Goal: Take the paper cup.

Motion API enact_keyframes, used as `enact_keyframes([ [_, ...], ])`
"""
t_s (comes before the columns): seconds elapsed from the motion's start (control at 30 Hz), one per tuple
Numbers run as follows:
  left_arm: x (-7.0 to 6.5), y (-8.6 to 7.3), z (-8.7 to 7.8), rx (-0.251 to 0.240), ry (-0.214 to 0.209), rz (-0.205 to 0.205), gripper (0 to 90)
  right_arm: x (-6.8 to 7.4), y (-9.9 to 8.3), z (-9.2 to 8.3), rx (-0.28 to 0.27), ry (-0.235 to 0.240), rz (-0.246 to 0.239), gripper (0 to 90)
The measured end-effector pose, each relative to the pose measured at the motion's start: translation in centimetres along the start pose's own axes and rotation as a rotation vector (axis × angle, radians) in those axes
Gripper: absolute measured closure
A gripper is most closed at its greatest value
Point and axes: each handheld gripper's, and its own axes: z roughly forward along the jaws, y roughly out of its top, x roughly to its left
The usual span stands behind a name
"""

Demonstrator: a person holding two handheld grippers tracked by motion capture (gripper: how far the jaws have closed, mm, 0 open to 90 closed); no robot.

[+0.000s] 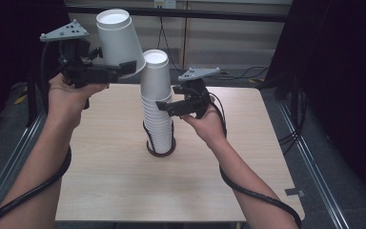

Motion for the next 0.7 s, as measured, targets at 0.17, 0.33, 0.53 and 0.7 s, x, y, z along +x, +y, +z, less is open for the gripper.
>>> enact_keyframes([
  [0.17,0.4,-0.4,-0.9,-0.001,0.005,-0.003,16.7,-0.1,-0.1,-0.1,0.001,-0.001,0.0,18.3],
  [0.33,0.6,-0.9,-1.7,0.005,0.017,0.002,16.7,-0.2,-0.2,-0.2,0.001,0.001,0.0,18.6],
  [0.53,0.8,-2.1,-2.1,0.027,0.009,0.0,16.8,-0.3,-0.4,-0.3,-0.003,0.003,0.006,18.3],
  [0.7,0.9,-3.7,-2.3,0.05,0.003,-0.005,16.9,-0.5,-0.8,-0.6,-0.005,0.003,0.01,17.5],
])
